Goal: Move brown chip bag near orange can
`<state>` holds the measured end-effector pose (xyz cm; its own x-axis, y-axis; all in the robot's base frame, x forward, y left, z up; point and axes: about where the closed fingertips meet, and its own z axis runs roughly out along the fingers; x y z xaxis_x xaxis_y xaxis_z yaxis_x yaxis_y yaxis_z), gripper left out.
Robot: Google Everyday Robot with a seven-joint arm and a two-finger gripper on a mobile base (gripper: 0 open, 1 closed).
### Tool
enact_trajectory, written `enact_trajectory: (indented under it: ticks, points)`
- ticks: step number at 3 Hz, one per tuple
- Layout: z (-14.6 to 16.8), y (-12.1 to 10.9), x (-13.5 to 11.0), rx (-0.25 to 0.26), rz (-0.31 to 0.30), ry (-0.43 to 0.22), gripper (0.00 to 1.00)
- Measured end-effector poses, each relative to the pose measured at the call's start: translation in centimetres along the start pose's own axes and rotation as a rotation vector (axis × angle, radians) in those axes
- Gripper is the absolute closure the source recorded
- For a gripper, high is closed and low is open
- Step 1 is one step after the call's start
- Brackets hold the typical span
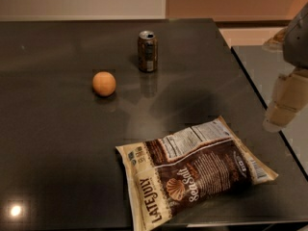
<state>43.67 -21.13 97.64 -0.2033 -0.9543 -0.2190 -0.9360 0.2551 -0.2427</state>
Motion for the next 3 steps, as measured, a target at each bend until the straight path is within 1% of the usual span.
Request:
enact_trajectory:
  ticks: [1, 2, 3]
  points:
    - [-0.1, 0.0, -0.1, 0.003, -0.002, -0.001, 0.00]
    - [0.6, 1.4, -1.1, -0.025, -0.063, 0.000, 0.00]
    - [1.1, 3.1, -2.3, -0.056, -0.143, -0.003, 0.00]
